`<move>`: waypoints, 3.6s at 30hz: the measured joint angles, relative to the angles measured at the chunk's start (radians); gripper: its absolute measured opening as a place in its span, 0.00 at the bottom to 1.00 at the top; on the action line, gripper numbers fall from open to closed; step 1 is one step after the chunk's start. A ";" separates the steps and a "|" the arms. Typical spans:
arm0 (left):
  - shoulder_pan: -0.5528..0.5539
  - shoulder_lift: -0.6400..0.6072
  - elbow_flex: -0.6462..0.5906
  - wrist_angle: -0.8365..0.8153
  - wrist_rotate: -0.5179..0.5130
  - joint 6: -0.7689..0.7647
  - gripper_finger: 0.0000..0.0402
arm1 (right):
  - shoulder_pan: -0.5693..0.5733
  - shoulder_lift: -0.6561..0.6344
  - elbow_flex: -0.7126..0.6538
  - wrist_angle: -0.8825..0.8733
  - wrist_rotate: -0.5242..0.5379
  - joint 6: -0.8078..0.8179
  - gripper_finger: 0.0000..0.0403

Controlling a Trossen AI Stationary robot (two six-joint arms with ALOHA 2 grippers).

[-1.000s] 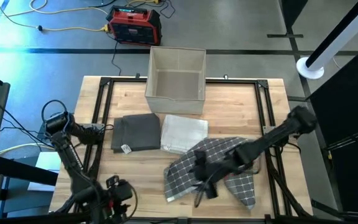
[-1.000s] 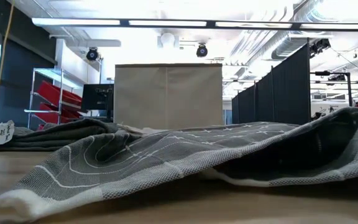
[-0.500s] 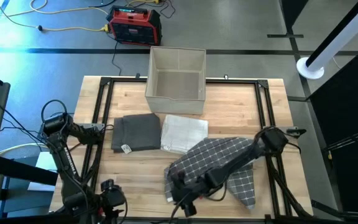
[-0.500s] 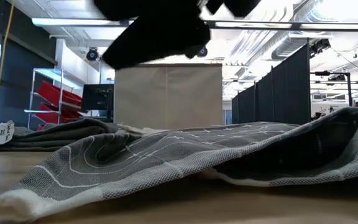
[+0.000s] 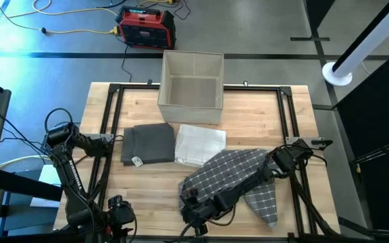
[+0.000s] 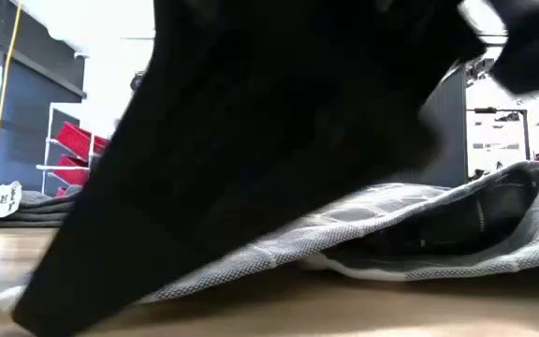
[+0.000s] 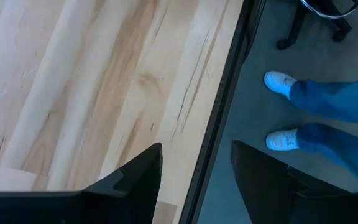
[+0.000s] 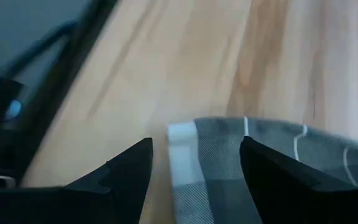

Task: Fold towel
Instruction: Fold the gray squared towel

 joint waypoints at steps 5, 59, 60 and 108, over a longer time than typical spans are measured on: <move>0.000 0.000 0.000 -0.004 -0.018 0.004 0.45 | -0.016 -0.075 -0.001 -0.037 0.005 0.073 0.08; 0.313 0.243 -0.113 0.147 -0.620 0.011 0.39 | -0.009 -0.709 -0.002 -0.592 0.486 0.364 0.00; 0.325 0.230 -0.142 0.219 -0.609 0.043 0.37 | -0.004 -0.709 -0.002 -0.596 0.486 0.364 0.00; 0.592 0.199 -0.326 0.642 -0.127 0.439 0.03 | 0.113 -0.752 -0.002 -0.723 0.429 0.409 0.00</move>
